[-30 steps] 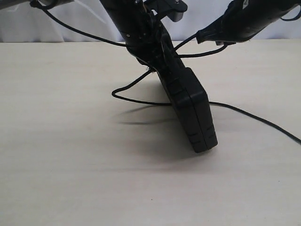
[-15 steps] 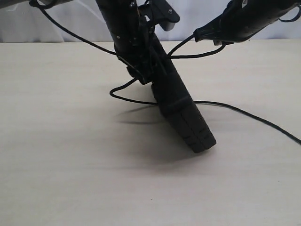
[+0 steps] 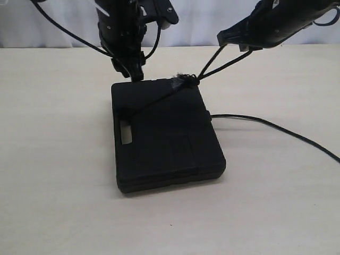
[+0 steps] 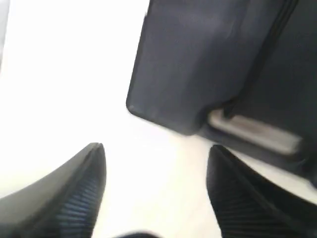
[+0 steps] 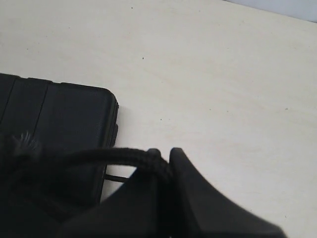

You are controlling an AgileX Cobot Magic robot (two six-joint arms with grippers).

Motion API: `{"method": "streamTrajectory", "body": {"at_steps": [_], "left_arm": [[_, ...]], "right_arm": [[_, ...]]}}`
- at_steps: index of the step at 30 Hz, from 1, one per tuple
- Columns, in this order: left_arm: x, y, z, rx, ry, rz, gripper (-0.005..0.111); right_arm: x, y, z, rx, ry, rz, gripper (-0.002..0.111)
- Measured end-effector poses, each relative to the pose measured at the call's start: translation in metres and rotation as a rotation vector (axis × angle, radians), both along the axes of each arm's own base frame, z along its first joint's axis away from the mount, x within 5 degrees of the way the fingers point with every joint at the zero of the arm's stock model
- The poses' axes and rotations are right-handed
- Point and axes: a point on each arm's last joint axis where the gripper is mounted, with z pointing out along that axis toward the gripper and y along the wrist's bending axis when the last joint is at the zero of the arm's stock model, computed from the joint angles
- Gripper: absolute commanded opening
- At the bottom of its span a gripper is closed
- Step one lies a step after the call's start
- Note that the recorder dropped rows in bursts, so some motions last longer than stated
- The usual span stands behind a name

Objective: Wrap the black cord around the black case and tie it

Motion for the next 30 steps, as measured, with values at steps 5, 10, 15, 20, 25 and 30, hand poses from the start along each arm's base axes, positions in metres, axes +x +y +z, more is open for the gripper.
{"method": "streamTrajectory", "body": {"at_steps": [5, 10, 15, 20, 25, 30], "left_arm": [[-0.005, -0.025, -0.001, -0.243, 0.047, -0.14, 0.058], [-0.004, -0.037, -0.011, -0.386, 0.019, -0.227, 0.058], [0.004, -0.02, -0.026, -0.587, 0.056, -0.258, 0.058], [0.006, -0.004, -0.042, -0.791, 0.056, -0.315, 0.058], [-0.001, -0.016, -0.053, -0.876, -0.052, -0.478, 0.058], [-0.003, -0.029, -0.066, -0.819, -0.155, -0.542, 0.058]], "right_arm": [[0.0, -0.001, -0.001, -0.003, 0.009, -0.003, 0.004], [-0.003, -0.002, -0.002, -0.016, 0.04, 0.0, 0.004], [-0.003, -0.002, -0.002, -0.02, 0.041, 0.003, 0.004], [-0.003, -0.002, -0.002, -0.03, 0.039, 0.017, 0.004], [-0.003, -0.002, -0.002, -0.03, 0.036, 0.019, 0.004], [-0.003, -0.002, -0.002, -0.03, 0.036, 0.019, 0.004]]}}
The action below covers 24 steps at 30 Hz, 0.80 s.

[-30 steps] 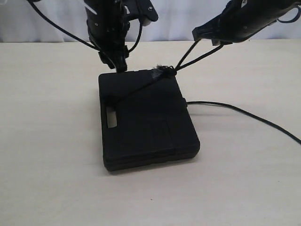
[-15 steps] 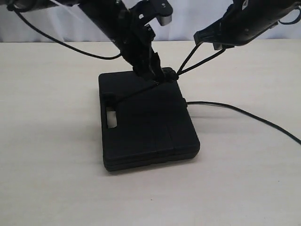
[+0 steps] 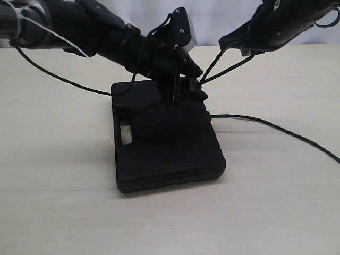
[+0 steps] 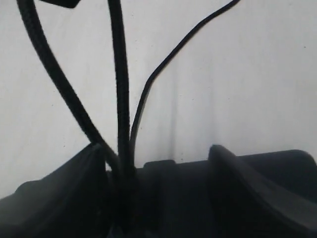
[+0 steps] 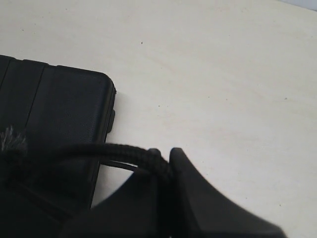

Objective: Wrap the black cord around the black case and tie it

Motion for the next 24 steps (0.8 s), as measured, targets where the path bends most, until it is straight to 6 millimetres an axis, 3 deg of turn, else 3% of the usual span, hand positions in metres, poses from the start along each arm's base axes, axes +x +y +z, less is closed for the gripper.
{"method": "streamTrajectory", "body": {"at_steps": [8, 15, 24], "left_arm": [[0.011, -0.001, -0.029, 0.016, 0.012, 0.063, 0.058], [0.016, -0.001, -0.035, -0.003, 0.014, 0.112, 0.056], [0.013, -0.004, -0.033, -0.049, 0.049, 0.097, 0.006]], "right_arm": [[0.0, 0.0, 0.0, 0.0, 0.0, 0.0, 0.004], [0.0, 0.0, 0.0, 0.002, 0.0, 0.0, 0.004], [0.0, 0.0, 0.0, 0.003, -0.006, 0.0, 0.007]]}}
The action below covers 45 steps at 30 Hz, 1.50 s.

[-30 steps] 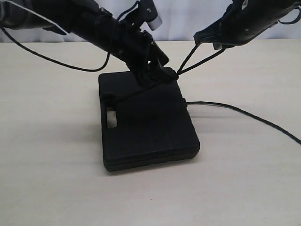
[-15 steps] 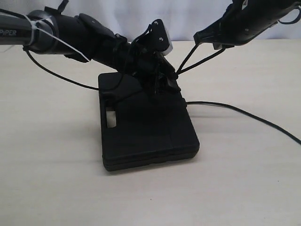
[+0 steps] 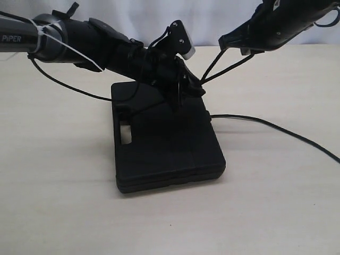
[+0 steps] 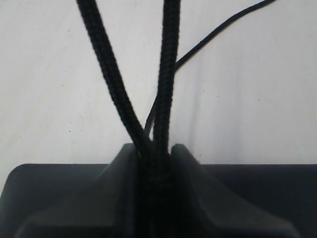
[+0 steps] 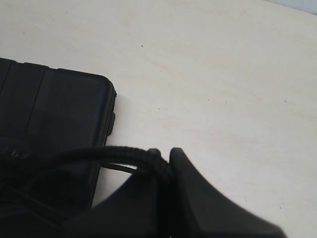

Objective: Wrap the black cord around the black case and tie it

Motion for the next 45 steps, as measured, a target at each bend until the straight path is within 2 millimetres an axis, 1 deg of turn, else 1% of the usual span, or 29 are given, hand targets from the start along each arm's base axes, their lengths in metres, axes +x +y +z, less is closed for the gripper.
{"method": "streamTrajectory", "body": {"at_steps": [1, 2, 3, 4, 5, 6, 7, 9, 11, 13, 14, 15, 16, 17, 18, 19, 21, 22, 25, 28, 32, 35, 37, 39, 41, 43, 45], "left_arm": [[0.0, 0.0, 0.0, 0.003, -0.002, -0.003, 0.002], [0.0, 0.0, 0.0, 0.006, -0.002, -0.009, 0.0], [-0.001, 0.0, -0.001, 0.01, -0.004, -0.012, 0.0], [-0.001, 0.0, -0.001, 0.012, -0.003, -0.012, 0.0], [-0.001, 0.0, -0.001, 0.011, -0.001, -0.011, 0.0], [-0.001, 0.0, -0.001, 0.011, -0.001, -0.011, 0.0], [-0.001, 0.0, -0.001, 0.011, -0.001, -0.011, 0.0], [-0.001, 0.0, -0.001, 0.011, -0.001, -0.011, 0.0], [-0.001, 0.0, -0.001, 0.01, 0.0, -0.01, 0.0], [-0.001, 0.0, -0.001, 0.016, -0.002, -0.014, 0.0], [-0.001, 0.0, -0.001, 0.015, -0.001, -0.015, 0.0], [-0.001, 0.0, -0.001, 0.013, 0.001, -0.019, 0.0], [-0.002, 0.0, -0.001, 0.012, 0.004, -0.025, 0.0], [-0.003, 0.0, -0.001, 0.01, 0.009, -0.033, 0.0], [-0.004, -0.001, -0.001, 0.006, 0.014, -0.042, 0.0], [-0.004, -0.001, -0.001, 0.003, 0.018, -0.049, 0.0], [-0.005, -0.001, -0.001, -0.001, 0.029, -0.05, 0.0], [-0.005, -0.002, -0.001, -0.002, 0.032, -0.051, 0.0], [-0.006, -0.002, -0.001, -0.004, 0.038, -0.058, 0.0], [-0.007, -0.002, -0.001, -0.005, 0.04, -0.065, 0.0], [-0.007, -0.002, -0.001, -0.004, 0.041, -0.068, 0.0], [-0.007, -0.001, -0.002, 0.018, 0.028, -0.087, 0.0], [-0.008, 0.0, -0.004, 0.047, 0.014, -0.112, 0.0], [-0.009, 0.0, -0.005, 0.069, 0.005, -0.13, 0.0], [-0.01, 0.001, -0.006, 0.089, 0.001, -0.149, 0.0], [-0.012, 0.002, -0.008, 0.113, -0.002, -0.18, 0.0], [-0.013, 0.003, -0.009, 0.141, -0.012, -0.211, 0.0]], "right_arm": [[0.0, 0.0, 0.0, 0.003, 0.001, -0.005, 0.01], [0.0, 0.0, 0.0, 0.01, 0.002, -0.014, 0.02], [0.0, 0.0, 0.0, 0.022, 0.002, -0.028, 0.033], [0.0, 0.0, 0.0, 0.03, 0.0, -0.037, 0.041], [0.0, 0.0, 0.0, 0.031, 0.0, -0.038, 0.053], [0.0, 0.0, 0.0, 0.032, 0.0, -0.04, 0.062], [0.0, 0.0, 0.0, 0.032, 0.0, -0.04, 0.074], [0.0, 0.0, 0.0, 0.029, 0.011, -0.041, 0.082], [-0.004, -0.001, 0.006, 0.031, 0.004, -0.042, 0.079], [-0.019, -0.007, 0.036, 0.02, -0.055, -0.041, 0.068], [-0.028, -0.012, 0.052, -0.013, -0.078, -0.041, 0.059], [-0.041, -0.021, 0.076, -0.069, -0.108, -0.048, 0.05], [-0.054, -0.029, 0.092, -0.119, -0.122, -0.061, 0.037], [-0.072, -0.042, 0.11, -0.18, -0.119, -0.096, 0.024], [-0.087, -0.056, 0.119, -0.221, -0.086, -0.144, 0.012], [-0.099, -0.072, 0.125, -0.246, -0.046, -0.205, 0.004], [-0.107, -0.103, 0.126, -0.261, 0.01, -0.324, 0.004], [-0.108, -0.11, 0.124, -0.255, 0.026, -0.35, 0.004], [-0.112, -0.134, 0.112, -0.237, 0.096, -0.395, 0.004], [-0.114, -0.151, 0.087, -0.246, 0.204, -0.377, 0.004], [-0.111, -0.169, 0.039, -0.287, 0.407, -0.303, 0.004], [-0.104, -0.175, 0.001, -0.315, 0.557, -0.198, 0.005], [-0.098, -0.176, -0.02, -0.313, 0.609, -0.139, 0.005], [-0.087, -0.177, -0.04, -0.31, 0.632, -0.091, 0.006], [-0.076, -0.178, -0.06, -0.303, 0.643, -0.06, 0.012], [-0.067, -0.179, -0.077, -0.304, 0.654, -0.037, 0.022], [-0.06, -0.181, -0.094, -0.306, 0.664, -0.01, 0.035]]}}
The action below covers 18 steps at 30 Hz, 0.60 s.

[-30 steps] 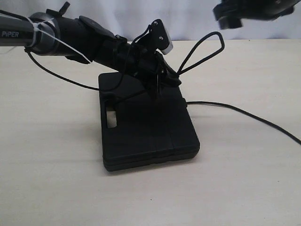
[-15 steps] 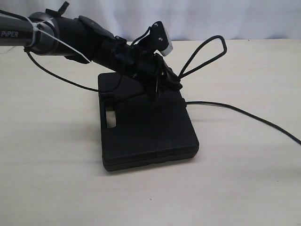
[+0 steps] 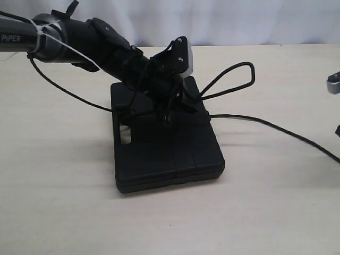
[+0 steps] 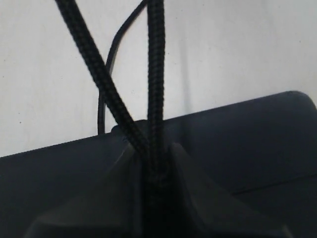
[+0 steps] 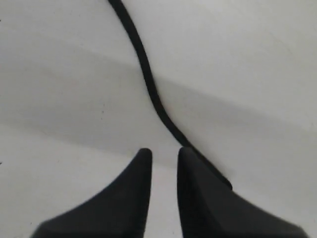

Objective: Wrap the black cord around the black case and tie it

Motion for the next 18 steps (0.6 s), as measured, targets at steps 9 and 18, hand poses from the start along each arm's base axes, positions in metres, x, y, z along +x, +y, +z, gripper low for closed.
{"method": "streamTrajectory", "body": {"at_steps": [9, 18], "left_arm": [[-0.002, 0.001, -0.001, 0.025, -0.023, -0.054, 0.0], [-0.012, -0.002, 0.0, 0.006, -0.021, -0.198, 0.0]], "right_arm": [[0.02, 0.008, -0.054, 0.145, 0.052, 0.096, 0.05], [0.04, 0.012, -0.071, 0.198, -0.097, 0.183, 0.046]]}}
